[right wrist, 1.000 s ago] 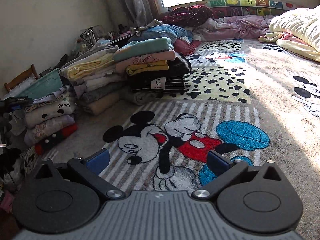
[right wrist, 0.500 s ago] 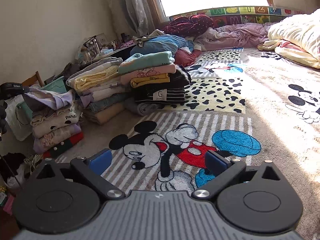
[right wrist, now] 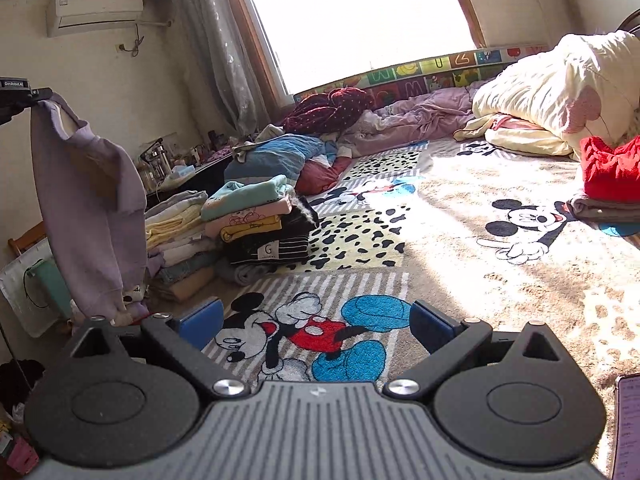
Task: Fold clothes
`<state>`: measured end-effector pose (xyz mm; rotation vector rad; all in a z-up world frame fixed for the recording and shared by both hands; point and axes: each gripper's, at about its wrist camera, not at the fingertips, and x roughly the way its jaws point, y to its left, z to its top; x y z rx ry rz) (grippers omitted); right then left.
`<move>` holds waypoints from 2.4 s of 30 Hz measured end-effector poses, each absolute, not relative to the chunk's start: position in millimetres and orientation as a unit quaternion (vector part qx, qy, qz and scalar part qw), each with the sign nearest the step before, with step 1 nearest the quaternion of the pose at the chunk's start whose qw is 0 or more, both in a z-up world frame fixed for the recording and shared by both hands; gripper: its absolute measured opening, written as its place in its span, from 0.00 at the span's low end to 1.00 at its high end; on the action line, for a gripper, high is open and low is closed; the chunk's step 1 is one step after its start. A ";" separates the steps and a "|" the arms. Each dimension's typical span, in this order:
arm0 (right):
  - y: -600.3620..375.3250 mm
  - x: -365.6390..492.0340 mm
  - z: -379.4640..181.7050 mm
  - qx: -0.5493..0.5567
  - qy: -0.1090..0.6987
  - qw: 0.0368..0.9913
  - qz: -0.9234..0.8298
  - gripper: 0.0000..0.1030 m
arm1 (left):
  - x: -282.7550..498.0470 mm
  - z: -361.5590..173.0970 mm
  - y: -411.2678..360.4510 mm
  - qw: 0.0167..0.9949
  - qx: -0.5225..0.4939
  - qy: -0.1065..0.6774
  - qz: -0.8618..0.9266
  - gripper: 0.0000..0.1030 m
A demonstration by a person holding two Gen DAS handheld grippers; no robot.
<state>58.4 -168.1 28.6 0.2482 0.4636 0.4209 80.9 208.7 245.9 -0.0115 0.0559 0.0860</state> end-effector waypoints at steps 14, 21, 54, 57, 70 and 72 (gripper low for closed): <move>-277.1 7.2 35.8 0.156 0.205 0.958 0.127 0.92 | 105.0 198.8 34.7 0.978 0.006 0.081 -0.190 0.07; -285.9 -2.1 16.3 0.143 0.238 0.954 0.117 0.88 | 108.9 55.1 -1.2 0.952 0.019 0.240 -0.190 0.08; -139.5 -4.1 -74.7 -0.379 0.146 0.891 0.203 0.83 | -7.7 -70.7 74.4 0.916 0.245 0.264 -0.174 0.60; -139.6 -7.9 -78.8 -0.411 0.137 0.875 0.217 0.83 | -15.5 -92.5 63.8 0.899 0.301 0.260 -0.185 0.60; -106.9 -5.1 -120.9 -0.499 0.114 0.820 0.255 0.57 | -34.4 -182.9 29.1 0.792 0.577 0.142 -0.139 0.59; -104.0 -2.3 -126.3 -0.510 0.111 0.814 0.253 0.53 | -34.5 -188.1 29.0 0.781 0.600 0.119 -0.127 0.58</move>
